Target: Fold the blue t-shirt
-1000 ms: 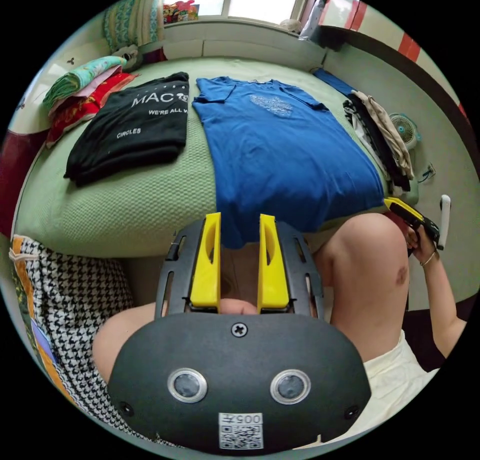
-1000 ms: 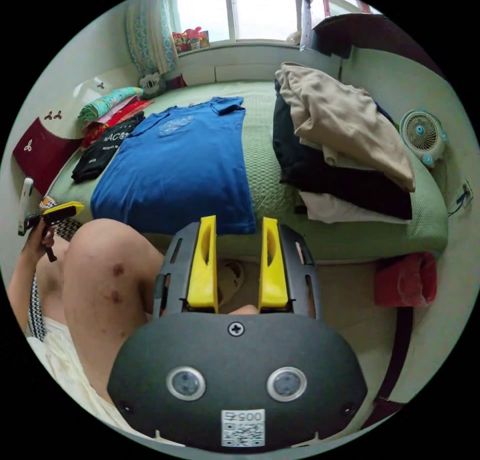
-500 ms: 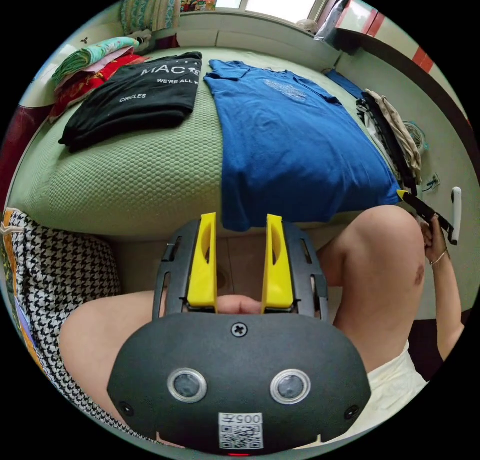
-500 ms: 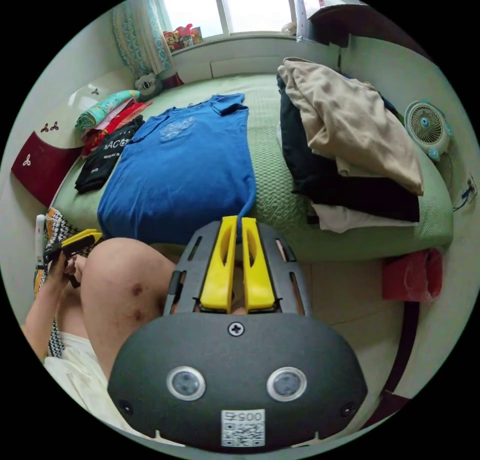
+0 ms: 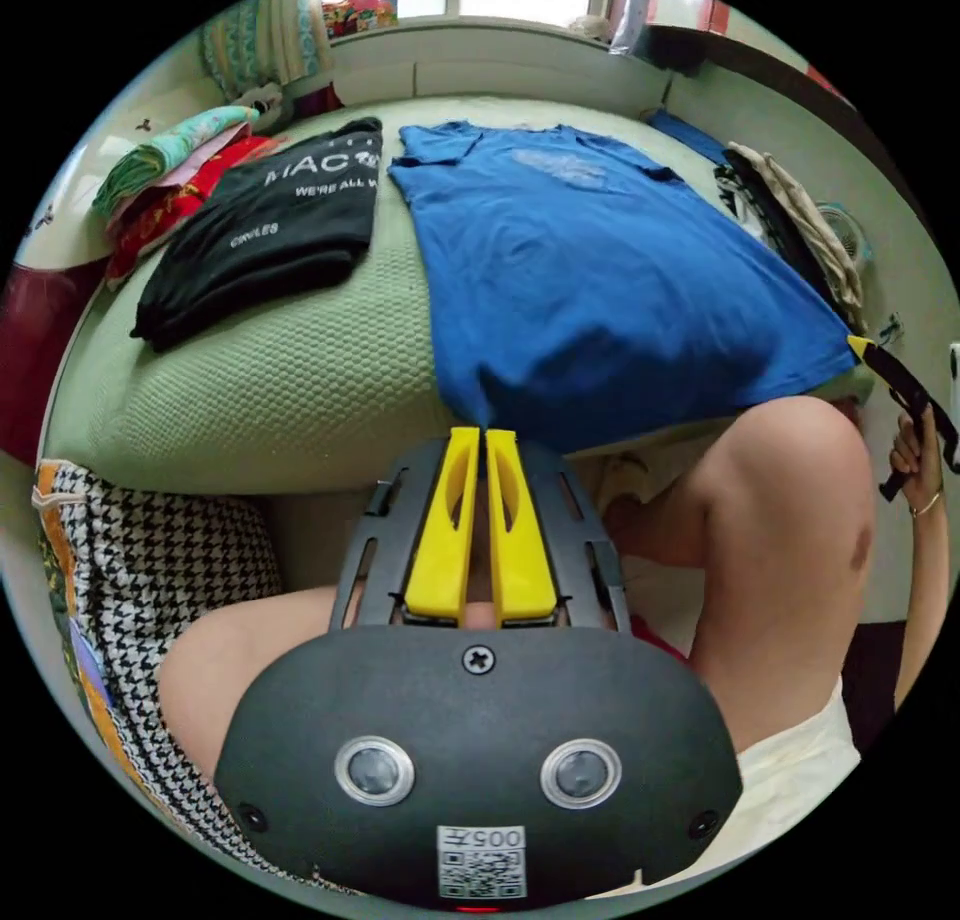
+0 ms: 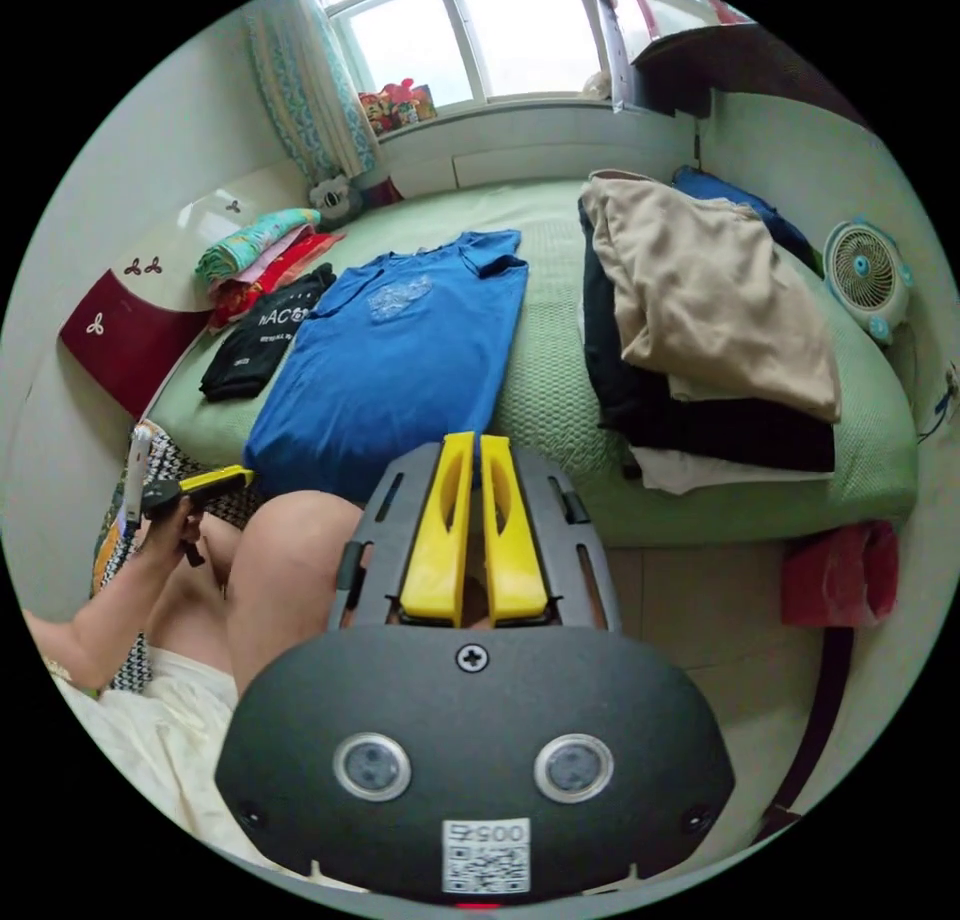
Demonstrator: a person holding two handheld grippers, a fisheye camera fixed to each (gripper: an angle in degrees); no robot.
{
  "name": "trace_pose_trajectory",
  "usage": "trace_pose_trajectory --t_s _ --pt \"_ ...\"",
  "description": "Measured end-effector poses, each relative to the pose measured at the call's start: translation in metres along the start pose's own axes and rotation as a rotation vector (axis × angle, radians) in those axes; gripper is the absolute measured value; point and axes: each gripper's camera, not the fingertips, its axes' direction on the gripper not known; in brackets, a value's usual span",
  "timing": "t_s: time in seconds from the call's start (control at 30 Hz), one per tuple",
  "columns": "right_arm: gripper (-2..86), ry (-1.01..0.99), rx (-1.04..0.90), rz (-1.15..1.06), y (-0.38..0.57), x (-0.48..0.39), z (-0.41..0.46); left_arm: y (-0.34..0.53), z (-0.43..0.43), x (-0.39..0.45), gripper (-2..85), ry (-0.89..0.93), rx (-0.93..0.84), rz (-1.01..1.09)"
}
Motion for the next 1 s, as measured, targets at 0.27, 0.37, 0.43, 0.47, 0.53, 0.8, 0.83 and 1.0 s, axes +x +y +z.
trace_pose_trajectory --t_s 0.27,0.37,0.43,0.47,0.53,0.8,0.83,1.0 --pt "-1.7 -0.045 0.021 -0.048 -0.009 -0.008 -0.067 0.008 -0.121 -0.010 0.4 0.054 0.127 0.130" --pt "-1.6 -0.063 -0.004 -0.023 0.002 -0.007 -0.092 0.019 -0.151 -0.020 0.4 0.119 0.106 0.147" --pt "-1.6 -0.071 -0.024 -0.014 0.012 -0.007 -0.107 0.028 -0.166 -0.026 0.4 0.131 0.080 0.154" --pt "-1.6 -0.071 -0.046 -0.011 0.020 -0.007 -0.115 0.035 -0.173 -0.028 0.4 0.126 0.059 0.158" --pt "-1.6 -0.059 -0.086 0.003 0.032 -0.007 -0.125 0.045 -0.176 -0.029 0.5 0.136 0.013 0.158" --pt "-1.2 -0.043 -0.171 0.067 0.014 0.001 -0.100 0.013 -0.150 -0.037 0.9 0.230 -0.078 0.119" --pt "-1.2 -0.035 -0.163 0.054 0.004 0.000 -0.097 -0.008 -0.149 -0.036 1.1 0.203 -0.061 0.154" --pt "-1.0 0.025 -0.062 -0.020 -0.140 0.001 -0.049 -0.142 -0.128 -0.047 2.4 0.137 -0.019 0.187"
